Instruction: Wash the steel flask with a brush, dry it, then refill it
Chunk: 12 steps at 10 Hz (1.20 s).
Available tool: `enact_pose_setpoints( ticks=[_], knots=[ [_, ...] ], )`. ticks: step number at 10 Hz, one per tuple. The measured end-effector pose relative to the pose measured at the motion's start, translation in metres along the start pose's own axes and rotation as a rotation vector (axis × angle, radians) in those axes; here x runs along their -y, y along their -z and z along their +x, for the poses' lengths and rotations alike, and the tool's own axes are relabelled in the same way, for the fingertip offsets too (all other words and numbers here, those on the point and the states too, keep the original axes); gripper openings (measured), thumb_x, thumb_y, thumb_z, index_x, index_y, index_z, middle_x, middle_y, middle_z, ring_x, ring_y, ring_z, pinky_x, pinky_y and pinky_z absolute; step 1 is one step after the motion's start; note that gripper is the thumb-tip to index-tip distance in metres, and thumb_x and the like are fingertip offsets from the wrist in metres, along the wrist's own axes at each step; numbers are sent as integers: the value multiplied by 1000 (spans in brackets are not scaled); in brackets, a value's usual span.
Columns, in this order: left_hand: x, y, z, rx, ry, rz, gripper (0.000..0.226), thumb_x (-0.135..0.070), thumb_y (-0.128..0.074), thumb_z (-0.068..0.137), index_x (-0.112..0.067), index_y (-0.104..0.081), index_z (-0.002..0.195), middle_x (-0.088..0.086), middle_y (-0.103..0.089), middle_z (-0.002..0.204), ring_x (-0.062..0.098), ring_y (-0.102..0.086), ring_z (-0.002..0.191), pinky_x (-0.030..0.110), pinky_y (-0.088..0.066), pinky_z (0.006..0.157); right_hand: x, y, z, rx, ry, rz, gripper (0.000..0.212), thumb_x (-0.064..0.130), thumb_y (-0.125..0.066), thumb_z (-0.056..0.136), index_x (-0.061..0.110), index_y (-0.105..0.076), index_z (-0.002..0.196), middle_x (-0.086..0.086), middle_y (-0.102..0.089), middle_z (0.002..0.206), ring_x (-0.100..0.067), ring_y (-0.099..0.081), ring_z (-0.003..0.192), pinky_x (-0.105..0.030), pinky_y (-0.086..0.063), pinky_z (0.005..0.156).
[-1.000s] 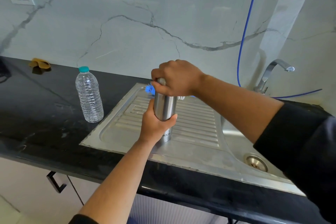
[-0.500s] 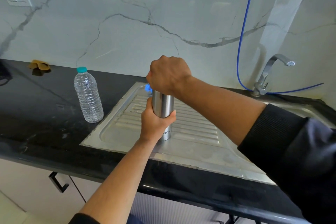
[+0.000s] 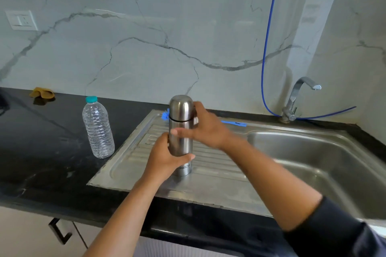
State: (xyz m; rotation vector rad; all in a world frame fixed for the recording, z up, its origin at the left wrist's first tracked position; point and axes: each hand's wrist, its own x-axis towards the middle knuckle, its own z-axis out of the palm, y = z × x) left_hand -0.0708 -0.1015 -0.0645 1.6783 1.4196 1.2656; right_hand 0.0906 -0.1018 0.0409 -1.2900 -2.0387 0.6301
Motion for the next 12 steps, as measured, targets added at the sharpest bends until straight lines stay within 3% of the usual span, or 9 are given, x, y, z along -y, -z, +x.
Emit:
enact_pose_setpoints(
  ticks=[2, 4, 7, 9, 10, 11, 12],
  knots=[
    [-1, -3, 2, -9, -8, 34, 59, -32, -96, 66, -30, -62, 114, -17, -68, 102, -7, -61, 92, 7, -44, 66, -26, -26, -8, -164, -5, 132, 73, 40, -84, 83, 27, -44, 142, 11, -61, 124, -10, -64, 100, -24, -53, 86],
    [-17, -22, 39, 30, -22, 23, 62, -31, -98, 63, -26, -63, 115, -16, -69, 100, -4, -64, 92, 12, -46, 69, -49, -8, 17, -261, -14, 117, 70, 38, -80, 84, 30, -44, 144, 10, -64, 121, -15, -67, 105, -36, -56, 92],
    [-26, -54, 82, 95, -6, 48, 65, -26, -96, 66, -27, -54, 116, -21, -60, 98, -11, -54, 87, 10, -41, 67, -83, 8, 47, -270, -63, 117, 71, 32, -77, 89, 28, -39, 150, 9, -61, 124, -17, -64, 112, -33, -52, 92],
    [-18, -57, 88, 124, 0, 58, 68, -26, -95, 68, -26, -54, 123, -20, -60, 103, -8, -56, 91, 11, -40, 68, -94, 4, 46, -255, -79, 145, 76, 40, -74, 91, 33, -32, 154, 5, -59, 137, -18, -60, 121, -41, -52, 102],
    [-17, -55, 87, 197, 2, 97, 75, -24, -94, 69, -26, -52, 131, -17, -62, 114, 0, -59, 103, 12, -41, 74, -94, 4, 41, -197, -76, 176, 77, 43, -71, 93, 33, -29, 156, 7, -57, 137, -15, -58, 123, -41, -50, 106],
    [-11, -30, 97, 389, -12, 250, 88, -20, -91, 72, -29, -41, 144, -17, -54, 133, 5, -52, 126, 22, -44, 99, -103, 17, 30, -136, -118, 212, 87, 56, -65, 93, 32, -17, 161, 5, -47, 153, -15, -50, 136, -40, -44, 113],
    [-7, -12, 108, 417, -30, 369, 93, -16, -84, 78, -29, -33, 154, -17, -42, 149, 4, -42, 137, 28, -35, 114, -117, 33, 24, -178, -122, 124, 73, 56, -54, 99, 33, -22, 161, 8, -42, 158, -12, -45, 140, -42, -40, 116]
  ],
)
